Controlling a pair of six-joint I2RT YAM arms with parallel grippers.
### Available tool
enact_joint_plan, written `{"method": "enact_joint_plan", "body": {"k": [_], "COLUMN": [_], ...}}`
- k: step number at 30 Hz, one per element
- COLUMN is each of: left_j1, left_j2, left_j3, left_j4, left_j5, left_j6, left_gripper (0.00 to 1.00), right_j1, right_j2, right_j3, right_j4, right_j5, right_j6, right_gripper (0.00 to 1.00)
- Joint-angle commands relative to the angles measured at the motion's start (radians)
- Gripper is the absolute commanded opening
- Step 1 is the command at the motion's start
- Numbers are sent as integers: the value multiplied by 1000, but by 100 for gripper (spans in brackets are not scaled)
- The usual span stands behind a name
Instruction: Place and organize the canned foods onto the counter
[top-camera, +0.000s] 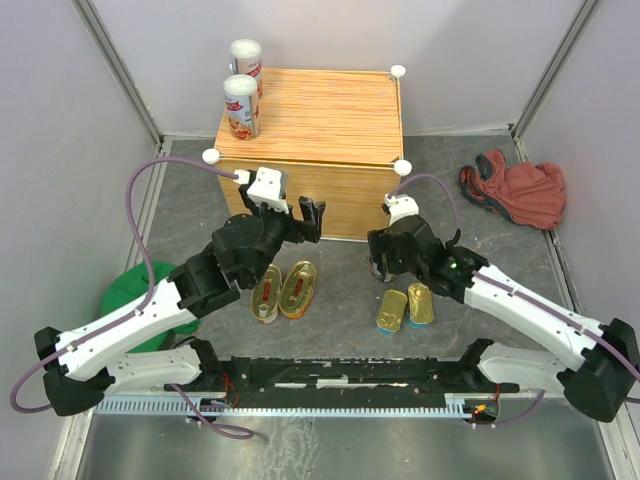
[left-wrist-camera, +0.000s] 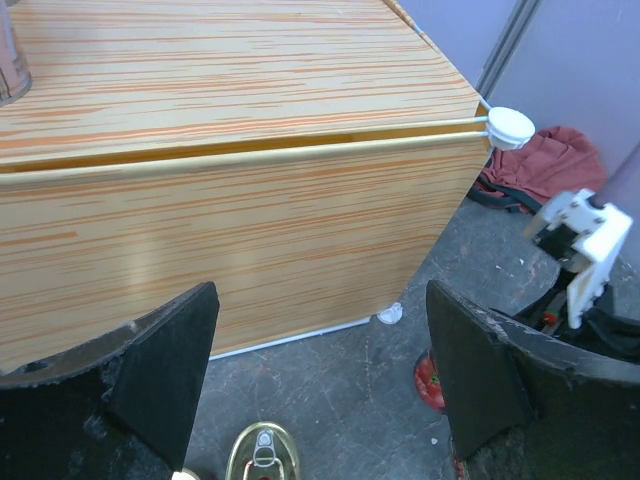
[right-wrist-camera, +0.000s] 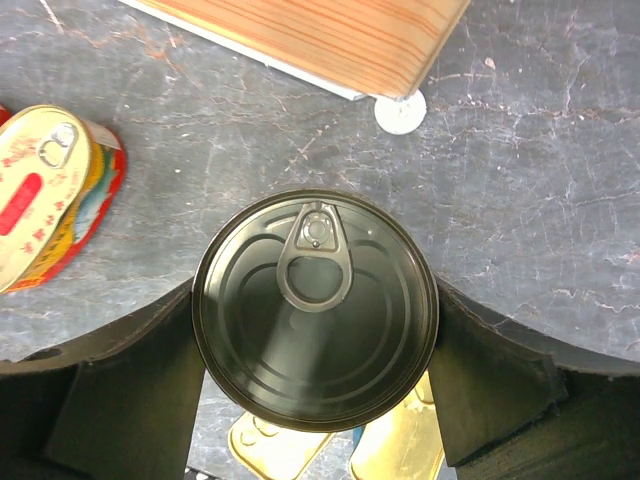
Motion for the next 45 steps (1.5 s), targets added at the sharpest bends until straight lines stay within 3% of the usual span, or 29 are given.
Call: {"method": "enact_joint_plan", "body": {"k": [1,15,32,45], "left_j1": [-5,-5,-5,-6], "left_j2": [-31,-43,-69,-107], "left_j3": [5,53,97,124], "left_j4": [-2,-45,-107,-183], "left_j5": [-49,-145,-252,-284], "left_j6": [-41,-52,-39,-43], "left_gripper": [90,89,89,89], "right_j1": [26,100,122,122], "right_j2": [-87,-42,199,382], "right_j3": [149,481,939,1191], "right_j4": [5,-158,-254,-240], "right_j5": [25,42,57,16], "right_j6": [-18,-62,-135,-156], "right_gripper": [1,1,1,1]}}
